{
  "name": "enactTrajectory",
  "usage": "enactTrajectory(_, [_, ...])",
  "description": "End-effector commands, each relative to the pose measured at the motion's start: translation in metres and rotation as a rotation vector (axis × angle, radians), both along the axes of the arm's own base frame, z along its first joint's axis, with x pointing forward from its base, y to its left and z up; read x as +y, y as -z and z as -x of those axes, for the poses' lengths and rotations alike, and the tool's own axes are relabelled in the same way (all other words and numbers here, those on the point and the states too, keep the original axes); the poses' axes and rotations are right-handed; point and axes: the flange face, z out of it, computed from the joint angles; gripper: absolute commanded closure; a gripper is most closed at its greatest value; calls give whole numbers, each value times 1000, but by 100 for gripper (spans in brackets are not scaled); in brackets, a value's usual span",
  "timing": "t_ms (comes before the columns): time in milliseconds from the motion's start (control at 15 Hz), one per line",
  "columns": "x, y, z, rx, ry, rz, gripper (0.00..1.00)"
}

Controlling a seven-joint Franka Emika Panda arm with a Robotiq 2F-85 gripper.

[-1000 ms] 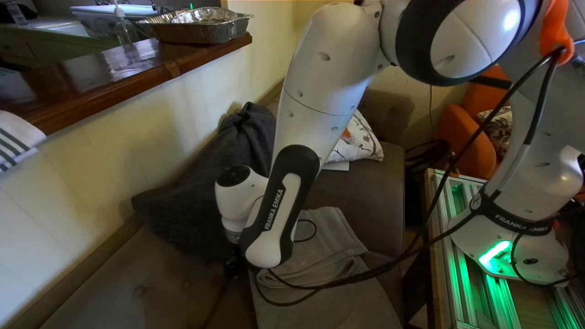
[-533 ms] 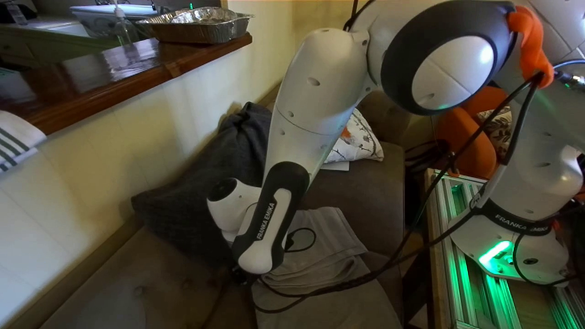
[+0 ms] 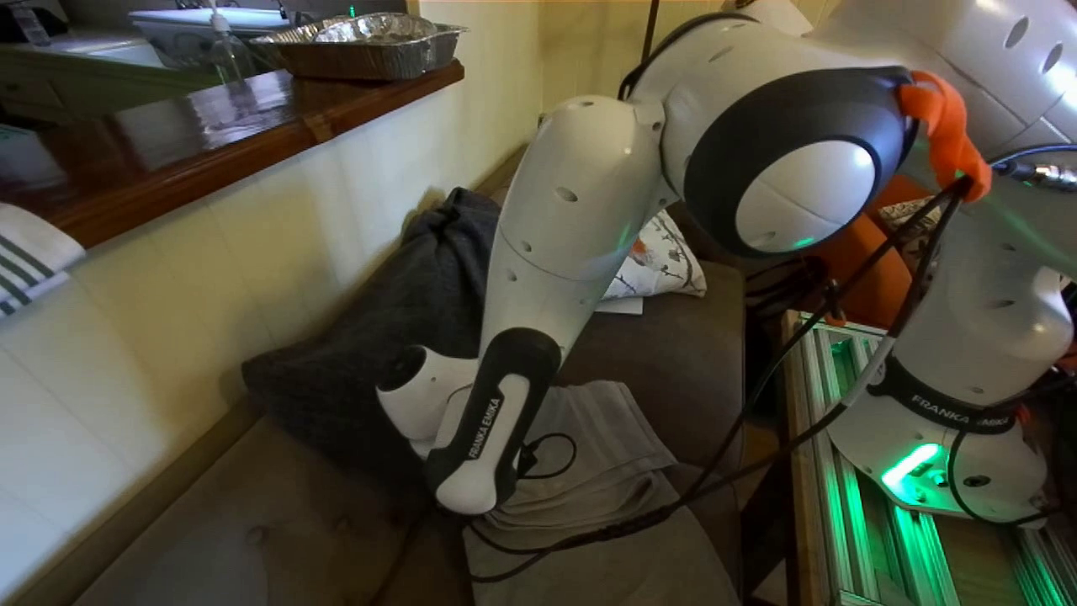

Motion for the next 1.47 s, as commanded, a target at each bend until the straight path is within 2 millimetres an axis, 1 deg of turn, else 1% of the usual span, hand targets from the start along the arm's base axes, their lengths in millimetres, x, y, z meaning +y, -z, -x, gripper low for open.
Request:
enactTrajectory(0, [3,4,-8,-11,8,28,85])
enactTrajectory(133, [0,-6,-8,-21,8,9,98])
enactTrajectory(200, [-3,-12,-7,-26,8,7,99])
enactTrajectory(267, [-6,-17,-6,-32,8,3,100])
enactTrajectory(333, [-11,-24,-4,-37,11,15,97])
enactTrajectory(400, [-16,-31,-2,-39,11,28,98])
enactTrajectory(467, [-22,-41,2,-42,15,56,97])
enactTrajectory(667, [-46,-79,11,-24,73,221,97])
enactTrajectory(800, [-64,-104,12,-32,102,322,97])
enactTrajectory(867, [-52,-73,-2,-24,69,233,88])
enactTrajectory(933, [-59,-86,-1,-28,82,268,88])
enactTrajectory(1000, [-62,-94,0,-31,90,283,88])
enactTrajectory(1067, [-64,-98,2,-31,96,288,88])
enactTrajectory(1200, [-64,-98,5,-28,97,294,88])
enactTrajectory(1267, [-64,-98,6,-26,97,295,97])
enactTrajectory(1333, [-78,-94,5,-28,132,364,96])
enactTrajectory(1400, [-101,-98,2,-56,190,420,96])
